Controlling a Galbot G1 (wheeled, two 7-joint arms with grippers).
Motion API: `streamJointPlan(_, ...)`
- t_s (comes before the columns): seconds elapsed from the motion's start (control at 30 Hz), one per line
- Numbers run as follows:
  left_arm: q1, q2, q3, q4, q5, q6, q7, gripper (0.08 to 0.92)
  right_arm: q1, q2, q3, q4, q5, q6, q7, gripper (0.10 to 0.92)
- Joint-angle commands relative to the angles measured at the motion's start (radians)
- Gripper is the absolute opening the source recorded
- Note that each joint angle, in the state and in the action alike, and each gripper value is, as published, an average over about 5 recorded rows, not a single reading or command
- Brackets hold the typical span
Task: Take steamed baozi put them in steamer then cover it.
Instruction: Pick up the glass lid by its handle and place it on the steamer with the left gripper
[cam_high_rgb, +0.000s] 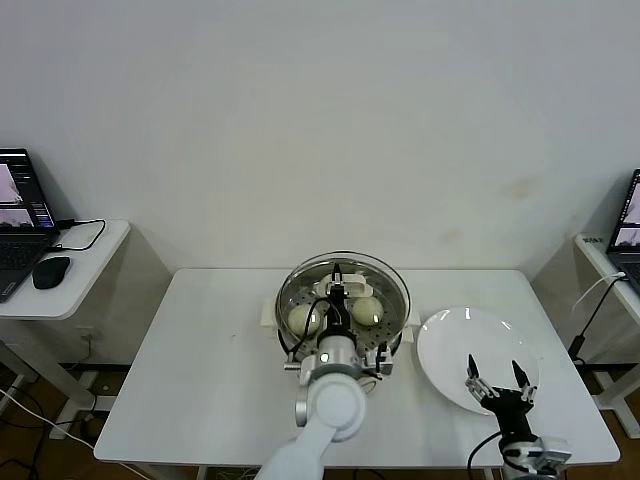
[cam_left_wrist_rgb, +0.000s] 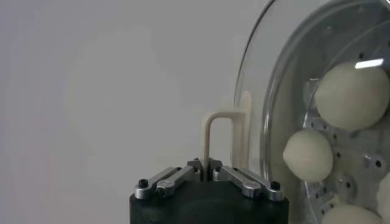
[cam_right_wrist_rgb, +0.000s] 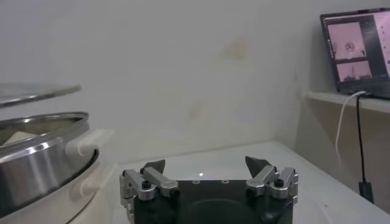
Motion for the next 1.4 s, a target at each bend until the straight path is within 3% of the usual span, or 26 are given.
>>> streamJointPlan(0.03, -0.008, -0.003, -0.008, 0.045, -0.004, 0.001, -0.023, 0.138, 0.002, 0.001, 0.0, -0.002, -0.003, 0.001, -0.001, 0.823)
streamJointPlan(1.4, 0.0, -0.004, -0.02, 0.062, -0.053, -0.001, -0.046, 0.138, 0.014, 0.006, -0.005, -0.017, -0.015, 0.006, -0.005, 0.823)
